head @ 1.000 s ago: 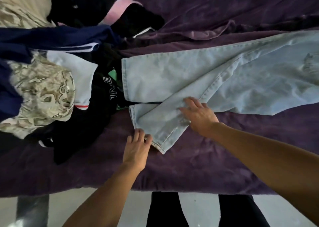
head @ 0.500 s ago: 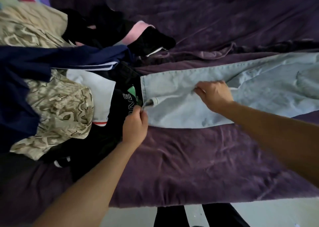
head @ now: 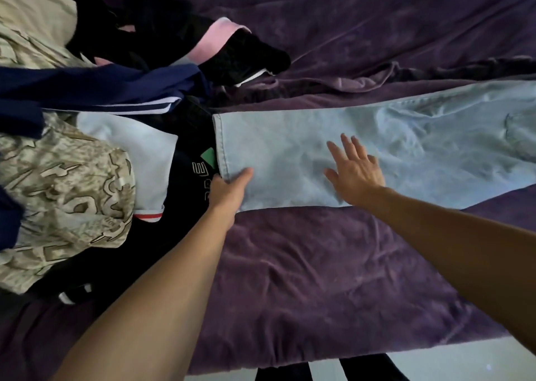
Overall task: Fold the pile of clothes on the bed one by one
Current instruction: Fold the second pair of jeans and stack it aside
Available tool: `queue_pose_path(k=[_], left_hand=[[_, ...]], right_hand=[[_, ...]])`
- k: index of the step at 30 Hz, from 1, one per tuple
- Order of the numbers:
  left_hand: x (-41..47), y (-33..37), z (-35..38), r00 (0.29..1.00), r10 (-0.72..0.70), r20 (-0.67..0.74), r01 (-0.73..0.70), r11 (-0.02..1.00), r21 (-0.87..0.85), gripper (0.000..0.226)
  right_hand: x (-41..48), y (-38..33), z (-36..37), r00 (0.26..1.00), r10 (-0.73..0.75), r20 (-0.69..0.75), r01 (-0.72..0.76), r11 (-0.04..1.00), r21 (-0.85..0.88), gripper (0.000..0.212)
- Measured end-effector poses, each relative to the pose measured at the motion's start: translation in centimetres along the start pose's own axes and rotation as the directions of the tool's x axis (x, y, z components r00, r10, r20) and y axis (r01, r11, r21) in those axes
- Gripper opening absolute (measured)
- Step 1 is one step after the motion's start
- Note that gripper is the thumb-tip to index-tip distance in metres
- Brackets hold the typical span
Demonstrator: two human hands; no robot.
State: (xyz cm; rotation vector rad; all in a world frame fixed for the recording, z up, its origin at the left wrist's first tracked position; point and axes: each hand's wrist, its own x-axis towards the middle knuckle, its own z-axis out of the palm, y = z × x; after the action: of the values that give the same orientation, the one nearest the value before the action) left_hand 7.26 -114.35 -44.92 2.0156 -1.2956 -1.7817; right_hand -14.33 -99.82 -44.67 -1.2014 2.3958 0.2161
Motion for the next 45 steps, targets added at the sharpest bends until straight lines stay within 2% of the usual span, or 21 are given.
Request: queue_pose_path(k=[3, 6, 9, 11, 14, 17, 19, 22, 27, 29, 32, 34, 37, 39, 42, 45], left_hand=[[1.0, -1.1, 0.1, 1.000, 0.020, 0.015, -0.019, 0.998, -0.057, 0.022], [1.3, -1.3, 0.1, 0.995, 0.093, 0.035, -0.095, 0.994, 0.054, 0.014], [-0.6, 0.4, 0.3, 0.970, 0.243, 0.002, -0.237, 0.946, 0.221, 0.017], [-2.9, 2.8, 1.0, 0.948, 0.317, 0.021, -0.313, 0.921, 0.231, 0.017], [-6.9, 7.4, 4.5, 0.901, 0.405, 0.158, -0.431, 0.879, 0.203, 0.018], [-11.0, 10.5, 10.9, 0.816, 0.504, 0.285, -0.576, 0.749, 0.326, 0.021], [-13.1, 11.2, 16.1, 0.790, 0.525, 0.315, -0.613, 0.677, 0.407, 0.027], [-14.5, 11.0, 23.9, 0.826, 0.463, 0.323, -0.564, 0.688, 0.457, 0.028], [-13.6, 7.6, 33.3, 0.918, 0.173, 0.357, -0.357, 0.752, 0.554, 0.046], [-13.8, 5.6, 35.7, 0.935, 0.148, 0.324, -0.335, 0.670, 0.662, 0.051], [-15.4, 3.0, 38.8, 0.941, 0.171, 0.293, -0.337, 0.577, 0.744, 0.032], [-16.6, 1.9, 40.4, 0.922, 0.224, 0.317, -0.387, 0.487, 0.783, 0.024], [-17.3, 0.9, 42.3, 0.878, 0.322, 0.355, -0.446, 0.277, 0.851, 0.035], [-17.3, 0.3, 43.1, 0.889, 0.246, 0.386, -0.430, 0.164, 0.888, 0.047], [-16.8, -1.6, 43.5, 0.907, 0.028, 0.421, -0.420, 0.151, 0.895, 0.060], [-16.1, -3.0, 43.3, 0.896, -0.014, 0.443, -0.438, 0.126, 0.890, 0.067]], right_hand=[[2.1, 0.6, 2.8, 0.992, 0.010, 0.127, -0.006, 1.000, -0.031, 0.068], [3.7, 0.8, 4.7, 0.969, 0.017, 0.248, -0.007, 0.999, -0.041, 0.074], [3.8, 1.5, 3.5, 0.949, -0.017, 0.315, 0.003, 0.999, 0.043, 0.070], [3.1, 3.0, 1.8, 0.962, -0.020, 0.272, -0.026, 0.986, 0.163, 0.062], [0.8, 7.2, -0.3, 0.983, 0.158, 0.095, -0.181, 0.923, 0.339, 0.052], [-2.6, 12.4, -1.3, 0.955, 0.293, 0.043, -0.274, 0.821, 0.501, 0.047], [-4.5, 16.1, -1.5, 0.934, 0.355, 0.048, -0.316, 0.756, 0.573, 0.045], [-6.4, 22.0, -1.2, 0.915, 0.395, 0.082, -0.348, 0.670, 0.656, 0.042], [-8.9, 32.5, -0.4, 0.912, 0.366, 0.186, -0.387, 0.616, 0.686, 0.040], [-9.7, 37.3, -0.7, 0.908, 0.381, 0.175, -0.391, 0.618, 0.682, 0.037], [-9.9, 45.0, -2.4, 0.873, 0.484, 0.068, -0.421, 0.674, 0.607, 0.036], [-9.4, 49.4, -4.0, 0.817, 0.575, -0.045, -0.455, 0.690, 0.563, 0.040], [-7.3, 54.7, -6.5, 0.711, 0.681, -0.176, -0.470, 0.646, 0.601, 0.052], [-5.1, 57.3, -7.6, 0.682, 0.722, -0.112, -0.534, 0.597, 0.599, 0.065], [-2.4, 59.6, -7.3, 0.655, 0.751, 0.085, -0.677, 0.533, 0.507, 0.088], [-0.7, 60.8, -6.3, 0.678, 0.720, 0.151, -0.696, 0.562, 0.446, 0.098]])
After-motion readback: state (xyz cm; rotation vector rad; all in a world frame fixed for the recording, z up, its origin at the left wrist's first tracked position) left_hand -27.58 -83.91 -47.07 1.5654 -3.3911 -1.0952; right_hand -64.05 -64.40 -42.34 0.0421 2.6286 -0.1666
